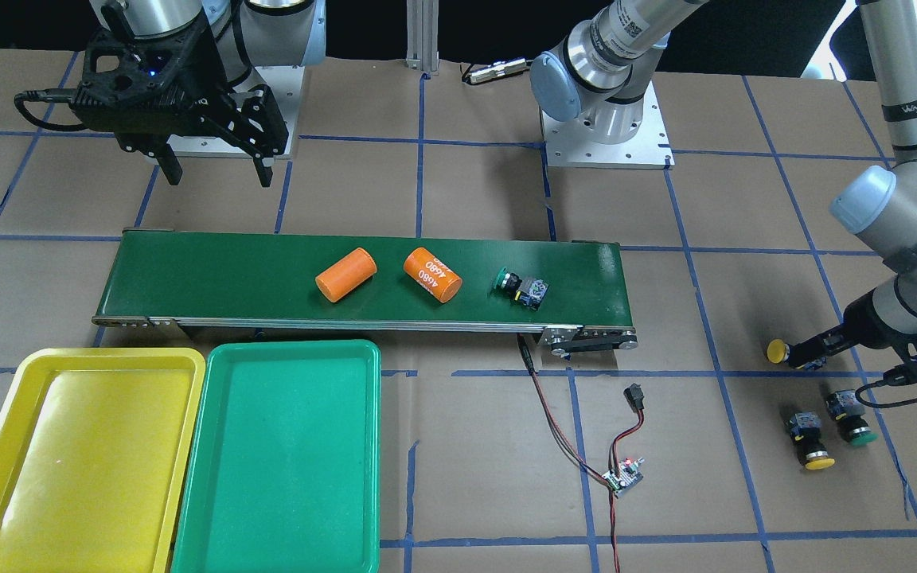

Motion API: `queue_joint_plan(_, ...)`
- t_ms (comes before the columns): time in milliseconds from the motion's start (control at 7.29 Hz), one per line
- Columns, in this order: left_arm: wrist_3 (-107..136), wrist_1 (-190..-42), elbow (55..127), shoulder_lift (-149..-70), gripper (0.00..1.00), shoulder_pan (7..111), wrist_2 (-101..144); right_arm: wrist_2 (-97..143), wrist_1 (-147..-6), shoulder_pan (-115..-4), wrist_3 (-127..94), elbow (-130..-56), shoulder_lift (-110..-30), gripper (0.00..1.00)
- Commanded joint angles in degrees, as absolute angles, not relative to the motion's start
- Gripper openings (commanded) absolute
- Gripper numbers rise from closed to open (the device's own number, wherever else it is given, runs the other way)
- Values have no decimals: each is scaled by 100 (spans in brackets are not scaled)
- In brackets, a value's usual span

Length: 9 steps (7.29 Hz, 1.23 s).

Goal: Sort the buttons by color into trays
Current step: 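Return the left gripper to the buttons and grasp a yellow button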

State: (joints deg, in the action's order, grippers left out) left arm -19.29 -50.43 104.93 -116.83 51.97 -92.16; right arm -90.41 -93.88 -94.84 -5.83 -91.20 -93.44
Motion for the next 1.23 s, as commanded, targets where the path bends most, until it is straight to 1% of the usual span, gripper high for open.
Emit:
queue_joint_plan(0, -1916, -4730, 10808, -11733, 100, 5151, -8922, -9951, -9361, -9501, -580, -9114, -9369, 100)
queue_joint_plan(137, -1933, -4502, 10932, -11733, 100, 5124, -8921, -10228, -9308, -9518, -597, -9149, -9352, 100)
queue_joint_plan(411, -1890, -4491, 10969, -11585, 100, 5124, -8930, -10257, -9377, -9519, -598, -9778, -9264, 100)
queue_joint_plan(549, -1890, -4517, 10977, -11549, 95, 5133, -8904, -10170, -9404, -9519, -598, -9913, -9246, 100)
queue_joint_plan(686, -1916, -4552, 11004, -11444, 30, 5150, -8964, -10134, -9387, -9519, -641, -9923, -9246, 100)
queue_joint_plan(823, -1899, -4561, 11178, -11278, 19, 5211, -8956, -10142, -9395, -9519, -633, -10088, -9229, 100)
queue_joint_plan(960, -1855, -4570, 11371, -11050, 16, 5255, -8965, -10151, -9691, -9501, -633, -10360, -9237, 100)
queue_joint_plan(1097, -1707, -4570, 11538, -10830, 9, 5334, -8974, -10160, -10329, -9501, -607, -10641, -9255, 100)
